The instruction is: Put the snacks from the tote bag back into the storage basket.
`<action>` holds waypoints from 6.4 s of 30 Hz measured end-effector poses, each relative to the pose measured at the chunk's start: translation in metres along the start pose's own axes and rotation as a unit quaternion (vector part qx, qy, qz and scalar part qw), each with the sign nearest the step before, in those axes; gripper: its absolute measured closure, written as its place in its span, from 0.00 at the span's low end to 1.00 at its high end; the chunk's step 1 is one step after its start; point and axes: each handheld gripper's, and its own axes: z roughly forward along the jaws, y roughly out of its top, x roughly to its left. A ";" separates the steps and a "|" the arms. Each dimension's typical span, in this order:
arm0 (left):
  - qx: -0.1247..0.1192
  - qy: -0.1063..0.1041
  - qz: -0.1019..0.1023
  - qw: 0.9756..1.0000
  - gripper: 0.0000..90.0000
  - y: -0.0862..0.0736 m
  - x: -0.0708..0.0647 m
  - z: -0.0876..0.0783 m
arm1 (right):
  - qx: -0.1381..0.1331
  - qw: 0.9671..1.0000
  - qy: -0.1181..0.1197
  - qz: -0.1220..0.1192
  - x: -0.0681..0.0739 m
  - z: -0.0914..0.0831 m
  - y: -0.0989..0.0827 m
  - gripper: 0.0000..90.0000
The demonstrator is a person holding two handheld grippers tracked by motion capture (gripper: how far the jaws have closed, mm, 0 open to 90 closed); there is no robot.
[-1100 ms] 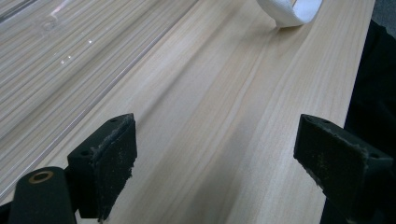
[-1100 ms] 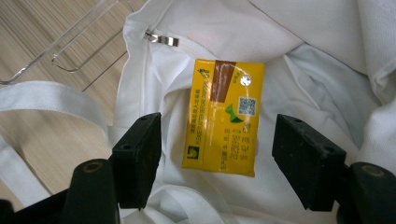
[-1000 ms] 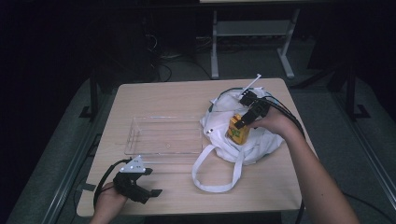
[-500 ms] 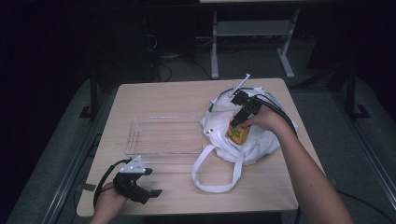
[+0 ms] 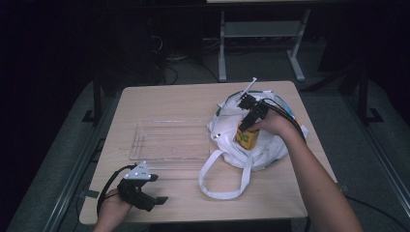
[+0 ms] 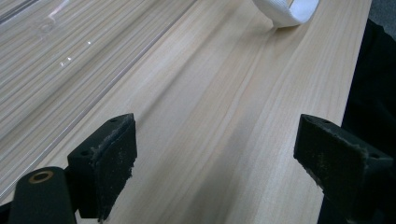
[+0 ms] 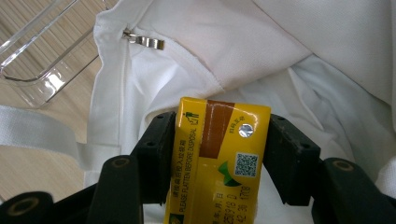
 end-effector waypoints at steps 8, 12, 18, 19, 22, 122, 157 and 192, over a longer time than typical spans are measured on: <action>-0.001 -0.001 0.000 1.000 0.14 0.000 0.000 0.000 | 0.007 1.000 -0.014 -0.002 0.003 0.001 0.000 0.56; -0.001 0.000 0.001 1.000 0.14 0.000 0.000 0.000 | 0.009 1.000 -0.017 -0.003 0.004 0.001 0.001 0.57; -0.001 0.000 0.001 1.000 0.14 0.000 0.000 0.000 | 0.017 0.999 -0.023 -0.018 0.006 0.000 0.001 0.57; -0.001 0.001 0.001 1.000 0.14 0.000 0.000 0.000 | 0.017 0.999 -0.024 -0.023 0.006 0.000 0.001 0.57; -0.001 0.001 0.002 1.000 0.14 0.000 0.000 0.000 | 0.021 0.999 -0.024 -0.030 0.007 -0.001 0.002 0.57; -0.009 0.031 -0.029 0.999 0.14 -0.023 -0.014 -0.019 | -0.032 0.978 0.032 -0.203 0.087 -0.083 0.069 0.57; -0.012 0.028 -0.029 0.999 0.14 -0.023 -0.015 -0.019 | -0.015 0.959 0.060 -0.276 0.138 -0.059 0.092 0.57; -0.005 0.027 -0.021 0.999 0.14 -0.023 -0.014 -0.020 | 0.040 0.940 0.070 -0.331 0.155 -0.025 0.090 0.57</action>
